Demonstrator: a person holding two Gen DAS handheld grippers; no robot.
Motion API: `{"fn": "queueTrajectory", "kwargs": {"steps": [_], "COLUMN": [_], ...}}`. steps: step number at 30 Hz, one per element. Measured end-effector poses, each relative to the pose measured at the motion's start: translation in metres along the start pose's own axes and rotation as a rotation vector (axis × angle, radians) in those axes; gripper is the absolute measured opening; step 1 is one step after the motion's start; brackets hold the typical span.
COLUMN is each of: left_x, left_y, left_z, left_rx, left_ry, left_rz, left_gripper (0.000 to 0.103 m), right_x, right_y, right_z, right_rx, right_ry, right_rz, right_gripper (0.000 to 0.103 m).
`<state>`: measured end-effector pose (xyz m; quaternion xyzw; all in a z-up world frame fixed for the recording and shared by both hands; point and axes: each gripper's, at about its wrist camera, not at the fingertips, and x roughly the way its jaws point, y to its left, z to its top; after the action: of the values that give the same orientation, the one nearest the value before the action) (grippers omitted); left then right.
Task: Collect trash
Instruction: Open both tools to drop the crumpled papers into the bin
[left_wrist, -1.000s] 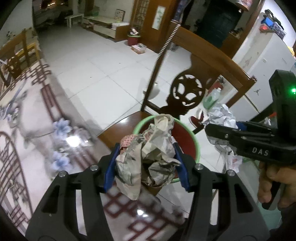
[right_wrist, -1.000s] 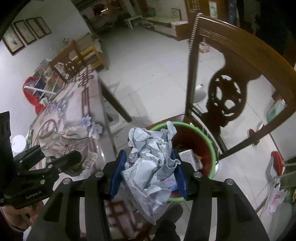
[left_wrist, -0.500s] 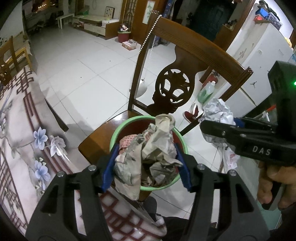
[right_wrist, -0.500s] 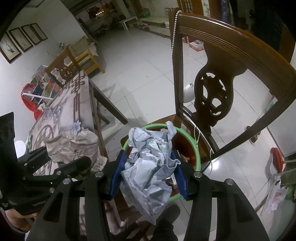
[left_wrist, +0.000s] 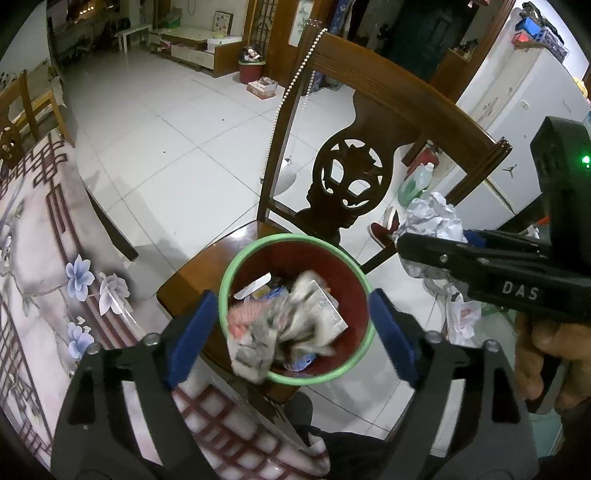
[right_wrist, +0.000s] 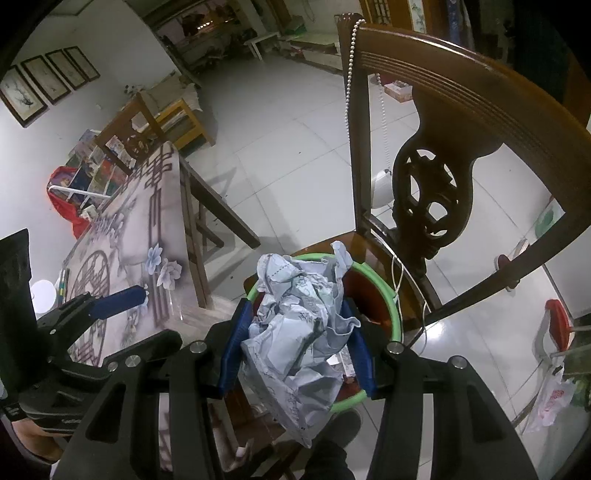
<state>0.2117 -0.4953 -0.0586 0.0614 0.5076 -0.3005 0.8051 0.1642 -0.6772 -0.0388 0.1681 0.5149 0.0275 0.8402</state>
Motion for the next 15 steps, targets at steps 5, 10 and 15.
{"fn": "queueTrajectory", "kwargs": {"steps": [5,10,15], "left_x": [-0.001,-0.005,-0.011], "left_y": [0.001,0.004,0.013], "left_z": [0.0,-0.003,-0.007], "left_rx": [-0.009,-0.016,-0.033], "left_ry": [-0.001,-0.002,-0.006], "left_rz": [0.005,0.015,0.035], "left_gripper": [0.09,0.093,0.094], "right_x": [0.003,0.006,0.013], "right_y": [0.001,0.006,0.013], "right_z": [0.001,0.003,0.003], "right_rx": [-0.003,-0.018,-0.032], "right_ry": [0.006,0.008,0.017], "right_rz": [0.004,0.002,0.002], "right_gripper": [0.048,0.049,0.054]}}
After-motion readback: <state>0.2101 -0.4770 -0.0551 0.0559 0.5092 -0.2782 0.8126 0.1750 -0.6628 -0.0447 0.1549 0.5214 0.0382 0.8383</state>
